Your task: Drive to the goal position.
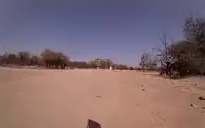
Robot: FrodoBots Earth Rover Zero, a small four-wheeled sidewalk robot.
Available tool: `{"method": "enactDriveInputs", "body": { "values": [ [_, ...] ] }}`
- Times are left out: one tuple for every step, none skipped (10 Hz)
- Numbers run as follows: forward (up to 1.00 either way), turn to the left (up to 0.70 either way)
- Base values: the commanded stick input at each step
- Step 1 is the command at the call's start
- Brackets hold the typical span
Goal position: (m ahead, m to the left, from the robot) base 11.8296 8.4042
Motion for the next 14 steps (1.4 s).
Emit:
{"method": "enactDriveInputs", "body": {
  "values": [
    [1.0,0.0],
    [1.0,0.0],
    [1.0,0.0],
    [1.0,0.0],
    [1.0,0.0],
    [1.0,0.0],
    [1.0,0.0],
    [1.0,0.0],
    [1.0,0.0],
    [1.0,0.0],
    [1.0,0.0],
    [1.0,0.0],
    [1.0,0.0],
    [1.0,0.0]
  ]
}}
